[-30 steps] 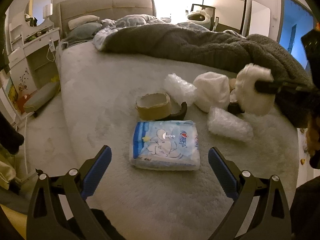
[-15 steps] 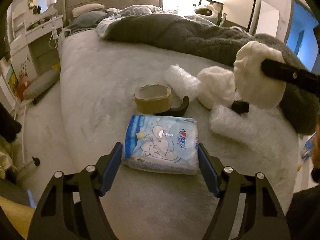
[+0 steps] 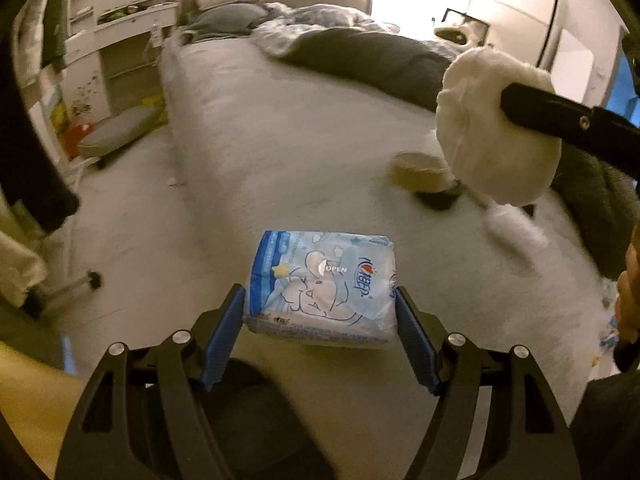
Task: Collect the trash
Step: 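Grasp the blue wipes pack with the left tool while the right tool lifts the tissue, then drop the blue pack into the black bin with the left tool while the right carries tissue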
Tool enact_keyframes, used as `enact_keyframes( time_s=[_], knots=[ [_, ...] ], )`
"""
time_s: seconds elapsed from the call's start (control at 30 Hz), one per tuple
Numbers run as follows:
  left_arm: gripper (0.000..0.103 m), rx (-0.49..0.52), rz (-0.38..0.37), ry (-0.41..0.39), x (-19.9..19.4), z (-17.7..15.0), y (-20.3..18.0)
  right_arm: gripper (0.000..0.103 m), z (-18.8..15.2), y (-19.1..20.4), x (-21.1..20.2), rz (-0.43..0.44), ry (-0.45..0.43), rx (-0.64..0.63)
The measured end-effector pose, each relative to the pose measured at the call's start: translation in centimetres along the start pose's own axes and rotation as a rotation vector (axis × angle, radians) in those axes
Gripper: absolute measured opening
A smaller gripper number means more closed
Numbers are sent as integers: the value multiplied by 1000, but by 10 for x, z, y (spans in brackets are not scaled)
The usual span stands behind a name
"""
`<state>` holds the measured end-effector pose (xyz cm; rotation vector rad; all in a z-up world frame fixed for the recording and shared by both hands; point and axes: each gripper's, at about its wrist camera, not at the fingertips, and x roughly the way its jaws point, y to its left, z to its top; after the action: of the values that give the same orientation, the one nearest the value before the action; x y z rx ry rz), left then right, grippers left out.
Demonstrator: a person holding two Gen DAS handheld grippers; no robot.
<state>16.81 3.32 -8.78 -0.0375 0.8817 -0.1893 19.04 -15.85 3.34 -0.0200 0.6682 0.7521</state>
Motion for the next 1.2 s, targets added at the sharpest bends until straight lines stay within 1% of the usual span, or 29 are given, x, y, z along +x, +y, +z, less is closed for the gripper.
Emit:
enact_keyframes(
  time_s=[0.07, 0.17, 0.27, 0.37, 0.43, 0.67, 0.8, 0.97, 1.07, 1.13, 1.17, 1.2],
  knots=[
    [76, -15, 37, 19, -5, -4, 14, 26, 2, 14, 13, 26, 17, -11],
    [76, -32, 64, 56, -8, -12, 32, 26, 3, 30, 27, 54, 35, -21],
    [76, -46, 100, 109, -9, -24, 46, 26, 1, 47, 45, 98, 67, 0],
    [76, -102, 130, 183, -4, -41, 63, 26, 0, 62, 57, 119, 93, -12],
    [76, -132, 130, 221, -1, -51, 73, 26, 0, 72, 66, 131, 109, -20],
    [76, -225, 123, 315, 2, -78, 106, 26, 0, 93, 92, 161, 158, -32],
    [76, -292, 98, 385, 2, -94, 125, 26, -2, 107, 108, 170, 188, -47],
    [76, -301, 72, 441, 0, -108, 131, 26, -7, 117, 126, 178, 236, -56],
    [79, -309, 61, 472, -1, -114, 135, 26, -12, 122, 137, 184, 273, -59],
    [84, -315, 60, 476, 1, -114, 141, 26, -15, 126, 145, 187, 293, -63],
    [90, -322, 56, 473, -2, -114, 143, 26, -17, 128, 149, 190, 308, -65],
    [91, -329, 50, 470, -4, -114, 145, 26, -19, 130, 153, 192, 319, -66]
  ],
)
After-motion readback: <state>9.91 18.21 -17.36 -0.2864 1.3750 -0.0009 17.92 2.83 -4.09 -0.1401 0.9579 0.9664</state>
